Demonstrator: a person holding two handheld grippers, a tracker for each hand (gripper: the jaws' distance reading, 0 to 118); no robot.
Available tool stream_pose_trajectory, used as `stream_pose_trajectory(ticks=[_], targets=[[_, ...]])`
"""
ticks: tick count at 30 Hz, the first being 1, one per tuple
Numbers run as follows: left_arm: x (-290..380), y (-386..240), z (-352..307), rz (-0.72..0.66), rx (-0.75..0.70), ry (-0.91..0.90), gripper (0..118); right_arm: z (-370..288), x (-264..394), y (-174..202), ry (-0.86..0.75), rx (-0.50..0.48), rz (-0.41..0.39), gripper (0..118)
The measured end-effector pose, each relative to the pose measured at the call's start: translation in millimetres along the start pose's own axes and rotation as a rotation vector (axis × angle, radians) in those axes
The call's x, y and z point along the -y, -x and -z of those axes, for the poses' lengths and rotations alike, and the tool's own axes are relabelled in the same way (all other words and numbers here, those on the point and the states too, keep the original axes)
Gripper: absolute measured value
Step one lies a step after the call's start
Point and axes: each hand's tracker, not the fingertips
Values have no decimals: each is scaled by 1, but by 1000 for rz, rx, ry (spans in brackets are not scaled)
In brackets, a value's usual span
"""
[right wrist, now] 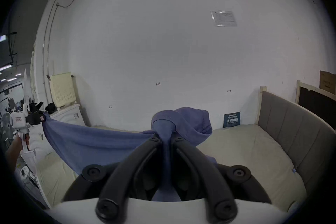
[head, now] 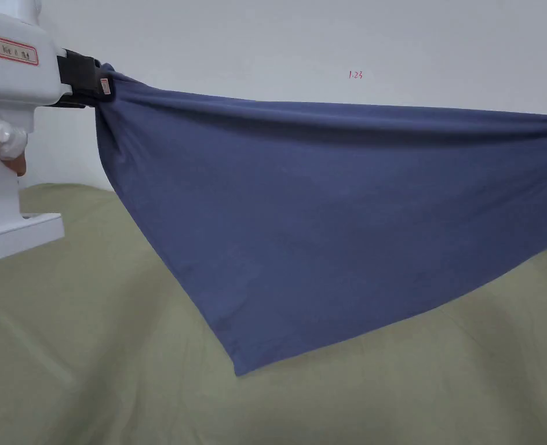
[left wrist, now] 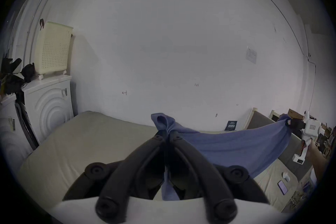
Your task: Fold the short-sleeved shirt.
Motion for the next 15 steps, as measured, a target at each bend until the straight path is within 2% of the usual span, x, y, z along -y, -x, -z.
stream_pose_trajectory(ticks=[7, 13, 15], targets=[[38, 4, -1, -6, 7, 48, 3, 9, 28, -4, 28, -4, 5, 7], [107, 14, -20, -41, 22, 131, 3, -2, 84, -15, 108, -9, 7, 7], [98, 13, -17, -49, 22, 174, 3, -11, 108, -20, 140, -27, 15, 7]])
